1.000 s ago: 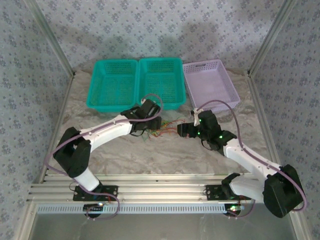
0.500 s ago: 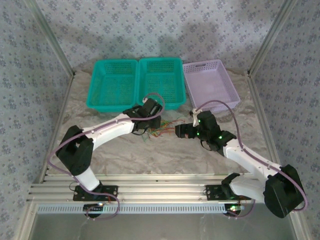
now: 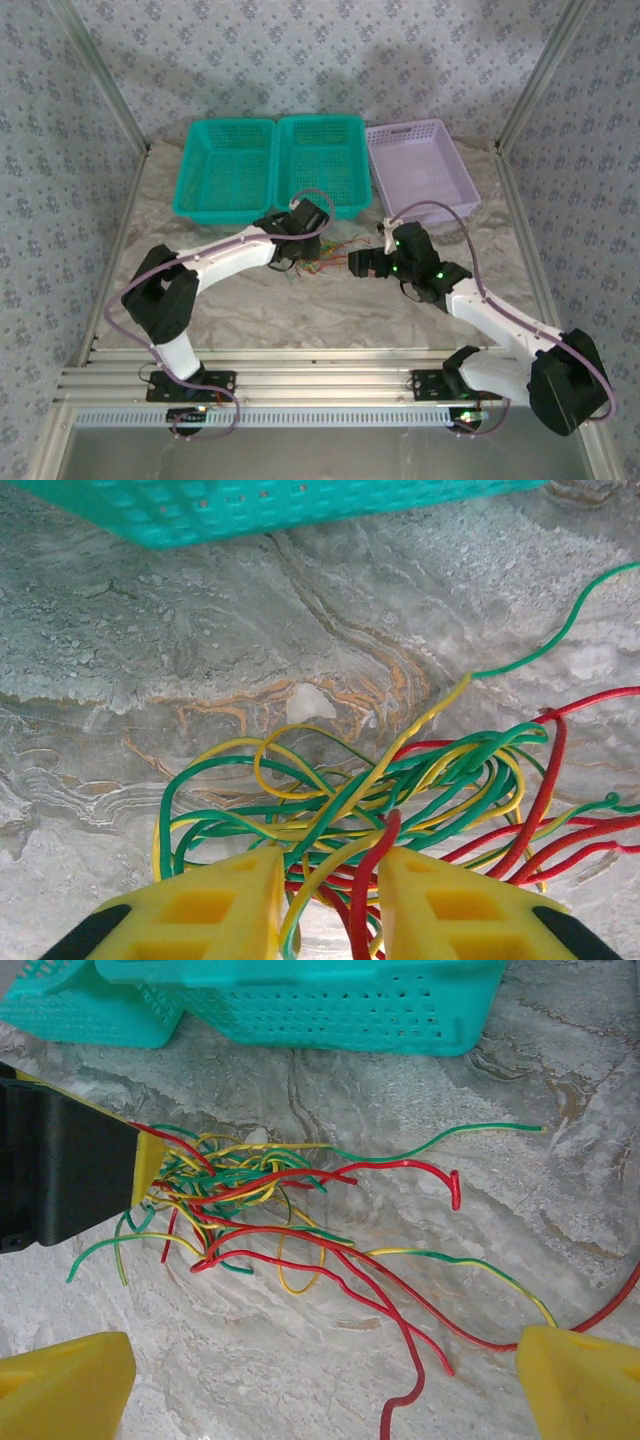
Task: Untangle the cables
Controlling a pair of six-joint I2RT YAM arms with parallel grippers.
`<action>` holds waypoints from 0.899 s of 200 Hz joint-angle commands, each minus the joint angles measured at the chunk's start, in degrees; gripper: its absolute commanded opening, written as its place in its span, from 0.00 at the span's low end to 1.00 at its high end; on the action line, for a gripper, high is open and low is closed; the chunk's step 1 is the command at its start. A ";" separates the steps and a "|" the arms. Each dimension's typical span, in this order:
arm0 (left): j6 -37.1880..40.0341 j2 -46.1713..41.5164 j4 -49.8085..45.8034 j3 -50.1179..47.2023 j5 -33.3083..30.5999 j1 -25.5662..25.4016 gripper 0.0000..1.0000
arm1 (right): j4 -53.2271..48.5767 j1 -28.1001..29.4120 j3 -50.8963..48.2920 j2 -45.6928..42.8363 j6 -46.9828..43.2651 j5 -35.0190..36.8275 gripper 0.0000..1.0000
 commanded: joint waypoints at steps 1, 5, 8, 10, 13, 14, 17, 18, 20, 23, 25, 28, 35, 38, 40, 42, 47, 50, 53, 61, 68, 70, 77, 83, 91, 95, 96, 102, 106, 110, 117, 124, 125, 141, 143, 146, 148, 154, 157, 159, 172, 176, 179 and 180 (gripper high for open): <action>-0.44 0.71 -1.36 2.42 -0.06 -0.45 0.28 | 0.72 0.94 0.56 0.52 0.15 -0.47 1.00; -0.39 0.79 -1.37 2.47 -0.01 -0.37 0.25 | 0.83 1.15 0.56 0.74 0.12 -0.48 1.00; -0.38 0.80 -1.35 2.43 -0.07 -0.40 0.24 | 0.92 1.28 0.56 0.94 0.16 -0.48 1.00; -0.35 0.80 -1.45 2.49 -0.03 -0.44 0.24 | 0.94 1.34 0.60 1.08 0.21 -0.48 1.00; -0.37 0.81 -1.48 2.55 -0.02 -0.43 0.23 | 0.96 1.45 0.63 1.26 0.18 -0.40 1.00; -0.33 0.80 -1.49 2.53 0.03 -0.44 0.23 | 0.95 1.51 0.64 1.34 0.17 -0.39 1.00; -0.41 0.80 -1.44 2.60 -0.01 -0.45 0.23 | 0.98 1.63 0.64 1.53 0.23 -0.32 1.00; -0.44 0.80 -1.47 2.60 0.03 -0.45 0.23 | 1.00 1.69 0.64 1.61 0.24 -0.27 1.00; -0.46 0.80 -1.50 2.64 -0.02 -0.43 0.23 | 1.11 1.73 0.65 1.71 0.29 -0.25 1.00; -0.45 0.80 -1.46 2.60 -0.04 -0.45 0.23 | 1.12 1.83 0.65 1.87 0.33 -0.26 1.00; -0.46 0.80 -1.52 2.64 0.00 -0.49 0.23 | 1.18 1.98 0.63 2.04 0.27 -0.16 1.00; -0.45 0.80 -1.53 2.72 0.04 -0.48 0.22 | 1.26 2.05 0.61 2.28 0.33 -0.14 1.00; -0.46 0.80 -1.70 2.77 0.02 -0.51 0.22 | 1.44 2.30 0.62 2.74 0.41 -0.04 1.00; -0.46 0.75 -1.79 2.84 0.00 -0.51 0.22 | 1.54 2.40 0.71 2.93 0.43 -0.12 1.00; -0.46 0.74 -1.84 2.88 -0.08 -0.49 0.22 | 1.55 2.46 0.73 3.09 0.43 -0.17 1.00; -0.46 0.72 -1.97 2.93 -0.10 -0.46 0.22 | 1.58 2.52 0.78 3.20 0.47 -0.13 1.00; -0.46 0.71 -2.11 2.98 -0.09 -0.49 0.22 | 1.64 2.62 0.86 3.54 0.52 -0.17 1.00; -0.44 0.64 -2.23 3.08 -0.06 -0.45 0.22 | 1.57 2.82 0.95 3.73 0.47 -0.13 1.00; -0.46 0.56 -2.36 3.11 -0.04 -0.47 0.23 | 1.61 2.94 0.99 3.90 0.47 -0.14 1.00; -0.46 0.33 -2.75 3.17 -0.10 -0.47 0.26 | 1.70 3.24 1.21 4.22 0.41 -0.12 1.00; -0.41 -0.01 -2.99 3.12 -0.15 -0.58 0.30 | 1.65 3.49 1.34 4.40 0.28 0.17 1.00; -0.45 -0.11 -3.00 3.06 -0.18 -0.55 0.32 | 1.65 3.57 1.39 4.45 0.28 0.19 1.00; -0.38 -0.54 -3.02 2.83 -0.35 -0.63 0.34 | 1.60 3.84 1.50 4.58 0.18 0.63 1.00; -0.25 -0.95 -3.00 2.56 -0.66 -0.80 0.35 | 1.63 3.99 1.52 4.64 0.17 0.96 1.00; -0.29 -1.41 -3.09 2.46 -1.04 -0.96 0.37 | 1.58 4.07 1.60 4.74 0.12 1.15 1.00; -0.22 -1.59 -3.08 2.35 -1.11 -0.98 0.38 | 1.61 4.14 1.61 4.80 0.12 1.16 1.00; -0.21 -1.63 -3.09 2.38 -1.13 -1.02 0.38 | 1.63 4.13 1.61 4.83 0.10 1.18 1.00; -0.16 -1.83 -3.09 2.27 -1.13 -0.98 0.39 | 1.65 4.12 1.65 4.91 0.08 1.13 1.00; -0.12 -1.96 -3.09 2.25 -1.16 -1.00 0.39 | 1.52 4.25 1.77 4.93 0.00 1.27 1.00; -0.11 -2.01 -3.16 2.27 -1.19 -1.08 0.39 | 1.48 4.26 1.86 5.01 -0.01 1.34 1.00; -0.11 -2.10 -3.09 2.25 -1.25 -1.07 0.39 | 1.38 4.23 1.96 5.02 -0.06 1.39 1.00; -0.11 -2.10 -3.09 2.37 -1.24 -1.08 0.39 | 1.28 4.30 2.04 5.02 -0.10 1.54 1.00; -0.11 -2.06 -3.13 2.40 -1.24 -1.07 0.39 | 1.29 4.34 2.04 5.02 -0.10 1.63 1.00; -0.06 -1.93 -3.42 2.88 -1.33 -1.17 0.39 | 1.21 4.45 2.14 5.03 0.07 1.95 1.00; -0.10 -1.93 -3.44 2.91 -1.40 -1.16 0.39 | 1.21 4.40 2.14 5.03 0.08 1.91 1.00; -0.09 -2.00 -3.47 2.97 -1.42 -1.15 0.38 | 1.28 4.38 2.15 5.03 0.14 1.89 1.00; -0.04 -2.08 -3.49 3.04 -1.49 -1.15 0.39 | 1.25 4.38 2.14 5.03 0.14 1.87 1.00; -0.02 -2.18 -3.61 3.20 -1.67 -1.17 0.38 | 1.28 4.56 2.22 5.03 0.21 1.81 1.00; 0.02 -2.27 -3.62 3.28 -1.75 -1.15 0.38 | 1.36 4.60 2.15 5.03 0.19 1.82 1.00; -0.01 -2.34 -3.62 3.23 -1.77 -1.20 0.38 | 1.38 4.64 2.14 5.03 0.28 1.88 1.00; 0.23 -2.62 -3.40 3.37 -1.76 -1.32 0.38 | 1.45 4.97 2.06 5.11 0.44 2.14 1.00; 0.32 -2.55 -3.44 3.51 -1.75 -1.28 0.37 | 1.47 5.04 2.05 5.11 0.51 2.30 1.00; 0.39 -2.50 -3.50 3.60 -1.76 -1.29 0.37 | 1.50 5.08 2.05 5.18 0.48 2.30 1.00; 0.40 -2.48 -3.51 3.67 -1.77 -1.27 0.37 | 1.44 5.08 2.05 5.19 0.46 2.27 1.00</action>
